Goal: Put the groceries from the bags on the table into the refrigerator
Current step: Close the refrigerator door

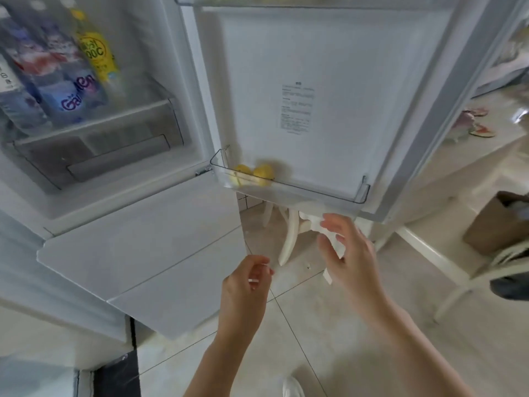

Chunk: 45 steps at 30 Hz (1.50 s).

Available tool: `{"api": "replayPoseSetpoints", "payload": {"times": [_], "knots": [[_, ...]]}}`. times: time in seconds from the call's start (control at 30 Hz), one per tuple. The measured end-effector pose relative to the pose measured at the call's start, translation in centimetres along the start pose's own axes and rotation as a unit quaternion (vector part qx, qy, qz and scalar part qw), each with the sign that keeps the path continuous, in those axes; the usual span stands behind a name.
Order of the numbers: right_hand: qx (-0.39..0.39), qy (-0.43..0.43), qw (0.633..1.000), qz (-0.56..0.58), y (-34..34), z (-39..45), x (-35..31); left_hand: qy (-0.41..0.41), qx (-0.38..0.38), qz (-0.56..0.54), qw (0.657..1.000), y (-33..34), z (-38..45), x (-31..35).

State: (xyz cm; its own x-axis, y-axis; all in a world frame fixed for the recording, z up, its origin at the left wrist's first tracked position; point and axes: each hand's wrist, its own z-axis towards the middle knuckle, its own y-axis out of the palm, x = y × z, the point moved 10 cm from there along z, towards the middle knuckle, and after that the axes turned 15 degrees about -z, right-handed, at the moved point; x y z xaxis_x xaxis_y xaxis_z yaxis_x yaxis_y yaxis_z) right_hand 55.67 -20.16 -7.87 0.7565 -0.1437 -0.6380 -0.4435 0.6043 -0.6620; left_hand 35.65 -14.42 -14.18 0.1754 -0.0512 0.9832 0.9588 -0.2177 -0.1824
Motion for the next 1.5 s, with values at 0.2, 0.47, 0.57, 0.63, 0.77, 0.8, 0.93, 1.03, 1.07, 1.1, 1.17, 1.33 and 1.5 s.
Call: {"api": "replayPoseSetpoints", "payload": {"times": [0.2, 0.47, 0.57, 0.63, 0.77, 0.8, 0.93, 1.03, 1.07, 1.1, 1.17, 1.33, 1.5], "knots": [[0.058, 0.027, 0.998, -0.014, -5.7, 1.3, 3.1, 0.037, -0.041, 0.008, 0.998, 4.8, -0.4, 2.8], [0.065, 0.015, 0.998, -0.003, -11.2, 5.8, 6.9, 0.11, -0.03, 0.009, 0.993, 11.7, 1.5, 8.0], [0.064, -0.002, 0.998, 0.014, -13.4, 8.0, 9.1, 0.144, 0.016, 0.016, 0.989, 14.8, 2.2, 9.6], [0.052, -0.013, 0.998, 0.017, -14.4, 9.6, 10.7, 0.167, 0.067, 0.01, 0.984, 16.7, 2.4, 11.0], [0.014, -0.038, 0.999, 0.026, -15.5, 13.0, 13.1, 0.199, 0.16, -0.011, 0.967, 20.5, 2.4, 13.7], [0.008, -0.048, 0.998, 0.031, -15.8, 13.8, 13.3, 0.197, 0.174, -0.019, 0.965, 21.3, 2.5, 14.1], [-0.009, -0.099, 0.993, 0.065, -17.2, 16.5, 12.0, 0.201, 0.204, -0.012, 0.958, 23.3, 2.9, 15.8], [-0.02, -0.124, 0.989, 0.073, -17.7, 18.2, 10.8, 0.204, 0.201, -0.018, 0.958, 24.2, 3.2, 17.0], [-0.033, -0.122, 0.989, 0.076, -17.5, 18.6, 10.6, 0.21, 0.201, -0.015, 0.957, 24.4, 3.3, 17.3], [-0.047, -0.119, 0.989, 0.075, -17.3, 19.0, 10.6, 0.215, 0.2, -0.012, 0.956, 24.6, 3.4, 17.5], [-0.063, -0.12, 0.988, 0.075, -17.0, 19.7, 10.6, 0.225, 0.198, -0.006, 0.954, 25.2, 3.6, 17.9], [-0.077, -0.133, 0.984, 0.092, -16.7, 20.7, 10.3, 0.238, 0.213, 0.009, 0.948, 25.8, 3.9, 18.3], [-0.062, -0.149, 0.981, 0.106, -17.1, 21.1, 10.1, 0.237, 0.216, 0.017, 0.947, 26.0, 3.9, 18.5]]}}
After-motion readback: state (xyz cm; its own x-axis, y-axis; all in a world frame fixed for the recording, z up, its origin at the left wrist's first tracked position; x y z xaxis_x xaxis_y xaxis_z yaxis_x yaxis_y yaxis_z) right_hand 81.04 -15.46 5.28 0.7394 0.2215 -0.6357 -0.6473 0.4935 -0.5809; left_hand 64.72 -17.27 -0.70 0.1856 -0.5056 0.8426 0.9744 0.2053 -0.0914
